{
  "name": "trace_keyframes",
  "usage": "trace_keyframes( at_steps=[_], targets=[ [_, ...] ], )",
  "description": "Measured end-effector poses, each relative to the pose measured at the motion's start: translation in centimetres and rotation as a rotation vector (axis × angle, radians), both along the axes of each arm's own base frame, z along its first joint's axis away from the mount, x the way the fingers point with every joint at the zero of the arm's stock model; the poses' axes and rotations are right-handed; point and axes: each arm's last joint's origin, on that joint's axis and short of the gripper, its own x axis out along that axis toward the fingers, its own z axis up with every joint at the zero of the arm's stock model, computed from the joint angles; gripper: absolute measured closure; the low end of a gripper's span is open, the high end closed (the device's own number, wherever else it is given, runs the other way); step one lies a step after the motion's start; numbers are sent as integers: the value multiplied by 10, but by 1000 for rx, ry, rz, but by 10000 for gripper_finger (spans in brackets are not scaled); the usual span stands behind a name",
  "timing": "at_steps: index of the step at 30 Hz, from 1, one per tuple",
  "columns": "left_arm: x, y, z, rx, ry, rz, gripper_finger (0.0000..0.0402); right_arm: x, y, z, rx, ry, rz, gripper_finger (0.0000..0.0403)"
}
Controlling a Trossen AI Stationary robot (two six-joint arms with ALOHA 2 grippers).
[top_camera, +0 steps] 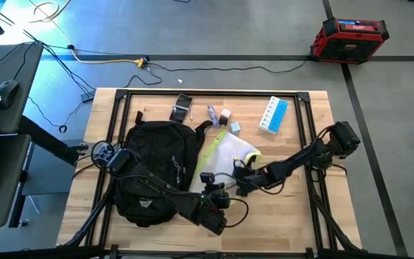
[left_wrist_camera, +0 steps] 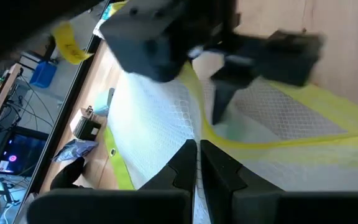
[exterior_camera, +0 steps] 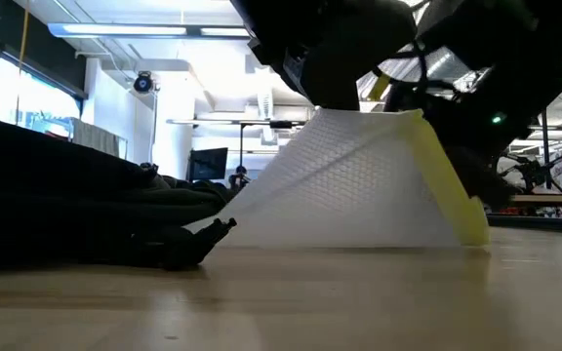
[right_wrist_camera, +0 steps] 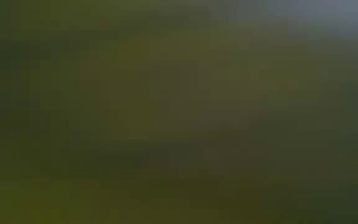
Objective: Unpack backpack
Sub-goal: Put the packed green earphones into the green zip bag, then put the blue charger adapter into the green zip bag
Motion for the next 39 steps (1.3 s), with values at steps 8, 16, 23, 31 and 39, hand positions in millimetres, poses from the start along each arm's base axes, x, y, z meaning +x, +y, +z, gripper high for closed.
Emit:
trace_keyframes(
  at_steps=[8, 16, 23, 31, 39],
  targets=[
    [-3, 6, -2, -5, 12, 46, 402, -18, 30, 37, 26, -46, 276, 226],
    [-6, 24, -6, -63, 65, 138, 402, -56, 56, 78, 183, -106, 384, 226],
    [-6, 23, -6, -93, 81, 133, 402, -69, 18, 107, -127, -393, -159, 226],
    [-8, 18, -7, -104, 118, 101, 402, -32, -80, 92, -98, -241, -492, 196],
    [-13, 9, -7, -101, 115, 83, 402, -2, -164, 66, 54, -235, -545, 106]
  ],
)
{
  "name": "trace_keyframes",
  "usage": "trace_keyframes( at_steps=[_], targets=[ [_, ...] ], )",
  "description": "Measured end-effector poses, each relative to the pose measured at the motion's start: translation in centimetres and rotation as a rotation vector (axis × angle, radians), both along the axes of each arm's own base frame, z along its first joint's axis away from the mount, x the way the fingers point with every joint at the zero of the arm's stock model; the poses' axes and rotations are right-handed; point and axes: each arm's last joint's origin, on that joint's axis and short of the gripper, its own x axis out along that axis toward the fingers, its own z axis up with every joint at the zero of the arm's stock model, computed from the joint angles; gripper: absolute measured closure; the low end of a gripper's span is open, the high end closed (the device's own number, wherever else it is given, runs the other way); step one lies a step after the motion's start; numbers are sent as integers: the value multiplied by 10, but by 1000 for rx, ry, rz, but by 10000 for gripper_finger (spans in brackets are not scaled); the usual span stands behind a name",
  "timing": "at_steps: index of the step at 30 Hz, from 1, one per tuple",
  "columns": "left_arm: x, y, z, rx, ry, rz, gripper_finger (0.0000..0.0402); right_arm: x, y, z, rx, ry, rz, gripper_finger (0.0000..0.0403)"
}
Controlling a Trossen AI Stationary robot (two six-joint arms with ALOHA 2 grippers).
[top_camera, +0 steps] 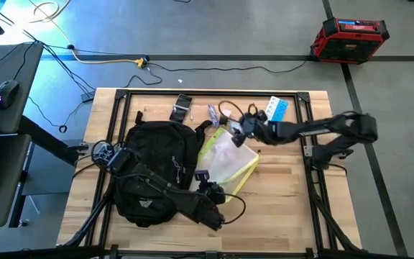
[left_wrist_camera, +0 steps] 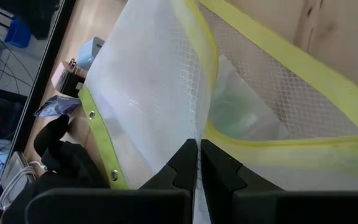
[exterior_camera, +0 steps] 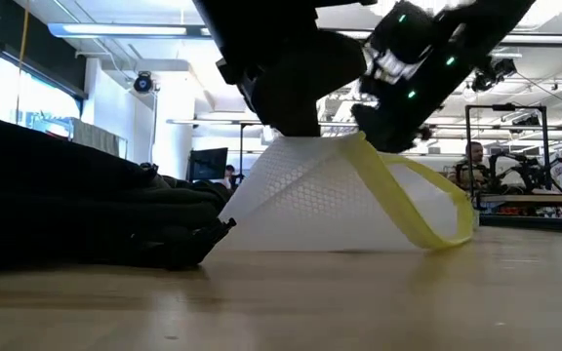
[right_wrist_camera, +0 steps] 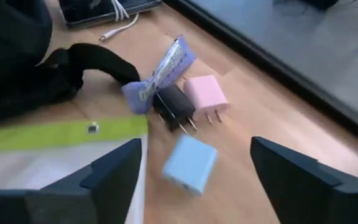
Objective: Unpack backpack
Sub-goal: Put the blue charger adapter into the green zip bag
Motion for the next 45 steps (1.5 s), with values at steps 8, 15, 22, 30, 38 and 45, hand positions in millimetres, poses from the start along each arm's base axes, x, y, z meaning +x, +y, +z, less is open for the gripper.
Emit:
trace_keyframes(
  at_steps=[8, 15, 22, 30, 38, 45],
  targets=[
    [-1, -2, 0, 8, -5, -2, 402, 23, -29, -61, 53, 20, -15, 89],
    [0, -1, 0, 8, -7, 0, 402, 25, -37, -94, 53, 56, -111, 99],
    [0, 0, 0, 8, -9, 3, 402, 24, -23, -86, 56, 104, -59, 228],
    [0, 0, 0, 4, -20, 13, 402, -14, 24, -16, 6, 268, 71, 229],
    [0, 0, 1, 35, -47, 25, 402, -58, 130, 37, 63, 85, 394, 229],
    [0, 1, 4, 58, -106, 60, 402, -68, 222, 19, 119, -46, 669, 229]
  ],
)
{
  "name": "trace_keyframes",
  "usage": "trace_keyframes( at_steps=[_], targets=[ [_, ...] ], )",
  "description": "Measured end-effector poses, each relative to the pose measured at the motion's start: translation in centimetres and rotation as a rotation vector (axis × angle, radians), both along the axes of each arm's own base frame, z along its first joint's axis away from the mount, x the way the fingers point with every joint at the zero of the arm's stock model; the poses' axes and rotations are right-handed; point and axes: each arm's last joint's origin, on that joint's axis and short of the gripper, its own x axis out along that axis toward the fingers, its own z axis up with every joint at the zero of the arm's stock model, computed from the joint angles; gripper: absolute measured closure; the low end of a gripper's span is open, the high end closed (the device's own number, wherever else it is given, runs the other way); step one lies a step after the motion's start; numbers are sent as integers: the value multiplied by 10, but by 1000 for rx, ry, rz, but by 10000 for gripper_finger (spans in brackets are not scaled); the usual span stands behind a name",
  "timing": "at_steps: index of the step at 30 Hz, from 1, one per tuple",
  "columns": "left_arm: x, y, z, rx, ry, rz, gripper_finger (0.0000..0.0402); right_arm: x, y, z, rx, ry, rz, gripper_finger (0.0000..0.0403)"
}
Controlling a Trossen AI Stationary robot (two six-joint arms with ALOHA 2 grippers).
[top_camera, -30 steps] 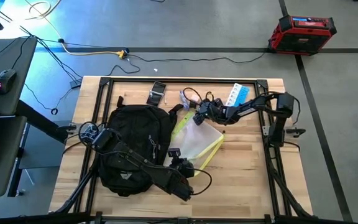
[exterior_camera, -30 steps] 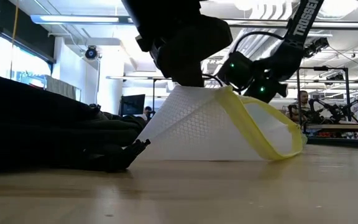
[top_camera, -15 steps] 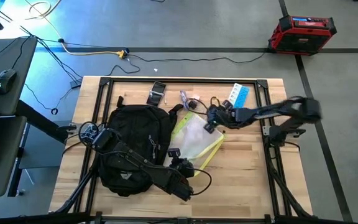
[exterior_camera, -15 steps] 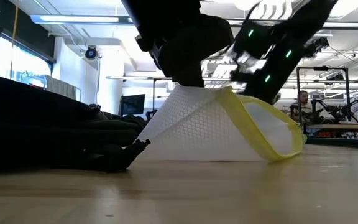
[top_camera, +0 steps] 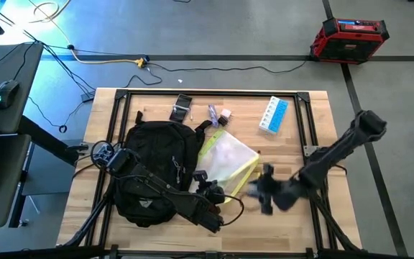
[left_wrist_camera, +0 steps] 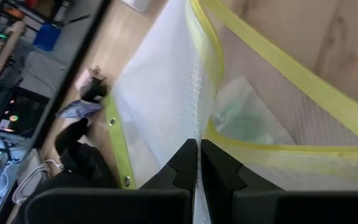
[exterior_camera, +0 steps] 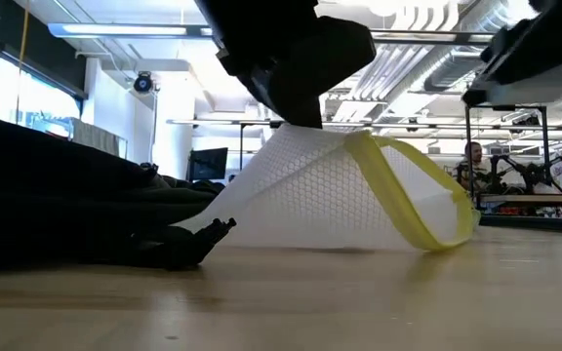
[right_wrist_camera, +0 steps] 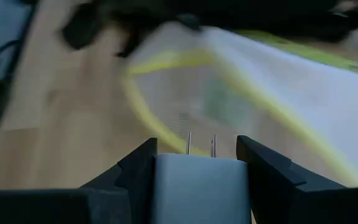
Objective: Unpack backpack
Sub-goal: Put the blue charger adapter into the green zip bag
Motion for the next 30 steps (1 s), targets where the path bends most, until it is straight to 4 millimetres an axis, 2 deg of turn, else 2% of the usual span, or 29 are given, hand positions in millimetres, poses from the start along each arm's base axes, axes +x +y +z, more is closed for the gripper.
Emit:
trace_keyframes(
  at_steps=[2, 5, 10, 14, 17, 20, 23, 26, 30],
  targets=[
    [0, 1, 3, 13, -29, 12, 402, 10, 10, -13, -14, -30, 1, 229],
    [-2, -3, 9, 46, -74, 12, 402, 29, 7, -36, -105, -50, -70, 229],
    [-9, -16, 12, 93, -101, -17, 402, 60, -27, -58, -121, -7, -193, 229],
    [-11, -20, 13, 106, -107, -28, 402, 88, -49, -59, -80, -116, -214, 228],
    [-11, -19, 13, 104, -106, -27, 402, 101, -64, -65, -52, -133, -184, 181],
    [-10, -17, 13, 103, -103, -23, 402, 105, -77, -68, -3, -118, -215, 113],
    [-10, -17, 13, 96, -100, -23, 402, 104, -82, -71, 18, -78, -233, 66],
    [-10, -17, 13, 92, -96, -24, 402, 101, -77, -64, 3, -87, -198, 42],
    [-10, -17, 13, 77, -87, -28, 402, 88, -58, -49, 26, -41, -5, 35]
  ],
)
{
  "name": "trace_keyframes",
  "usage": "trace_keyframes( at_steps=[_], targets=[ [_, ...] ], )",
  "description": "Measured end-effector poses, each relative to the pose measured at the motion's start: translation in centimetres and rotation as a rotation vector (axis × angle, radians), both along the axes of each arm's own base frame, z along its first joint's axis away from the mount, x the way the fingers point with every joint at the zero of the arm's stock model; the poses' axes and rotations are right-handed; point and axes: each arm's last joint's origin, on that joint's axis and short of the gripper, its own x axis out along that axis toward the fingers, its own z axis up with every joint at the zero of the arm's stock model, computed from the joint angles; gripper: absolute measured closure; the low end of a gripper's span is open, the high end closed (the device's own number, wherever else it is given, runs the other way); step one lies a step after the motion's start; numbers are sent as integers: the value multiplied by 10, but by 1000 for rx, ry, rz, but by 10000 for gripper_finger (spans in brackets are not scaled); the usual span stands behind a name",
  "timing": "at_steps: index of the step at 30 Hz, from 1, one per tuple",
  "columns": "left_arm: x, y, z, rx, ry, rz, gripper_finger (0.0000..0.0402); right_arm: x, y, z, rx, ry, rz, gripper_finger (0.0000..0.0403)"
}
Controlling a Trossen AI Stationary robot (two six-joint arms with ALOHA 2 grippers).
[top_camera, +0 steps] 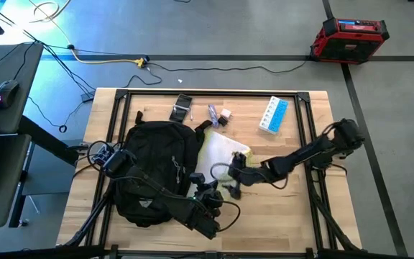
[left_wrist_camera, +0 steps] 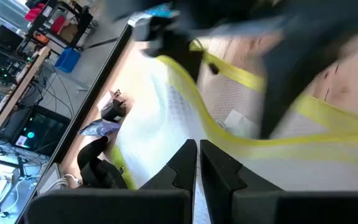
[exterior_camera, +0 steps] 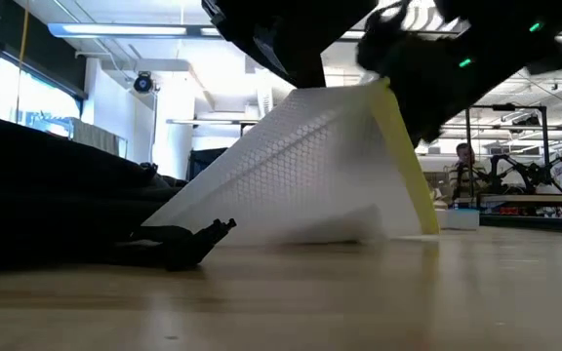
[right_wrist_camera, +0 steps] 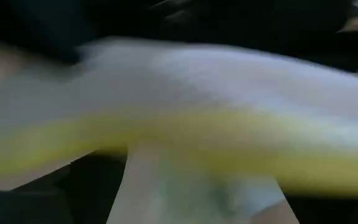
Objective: Unpack backpack
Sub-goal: Put the blue charger adapter into the green zip bag, then put the black charger adapter into the green zip bag
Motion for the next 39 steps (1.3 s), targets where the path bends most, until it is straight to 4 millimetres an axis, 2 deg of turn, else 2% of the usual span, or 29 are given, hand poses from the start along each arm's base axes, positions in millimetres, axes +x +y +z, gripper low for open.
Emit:
trace_keyframes(
  at_steps=[6, 10, 13, 17, 20, 25, 29, 32, 36, 39],
  targets=[
    [1, 2, -1, -39, 23, -2, 402, -41, 30, 25, 55, 155, 278, 48],
    [5, 8, -5, -151, 92, -11, 402, -61, 42, 61, 34, -2, 333, 60],
    [10, 12, -12, -222, 148, -29, 402, -70, 36, 84, -115, -154, 165, 69],
    [14, 19, -24, -278, 181, -46, 402, -66, 5, 96, -261, -220, -161, 75],
    [15, 21, -25, -279, 183, -47, 402, -55, -29, 88, -294, -135, -287, 75],
    [13, 18, -25, -259, 198, -69, 402, -33, -99, 69, -277, -14, -449, 75],
    [11, 14, -25, -234, 214, -94, 402, -19, -150, 51, -225, 20, -496, 75],
    [9, 14, -25, -219, 227, -95, 402, -10, -179, 35, -173, 11, -450, 75],
    [8, 13, -25, -211, 235, -94, 401, -1, -206, 8, -122, 4, -432, 75],
    [8, 13, -25, -209, 239, -93, 402, 5, -216, -13, -123, 13, -455, 75]
  ],
)
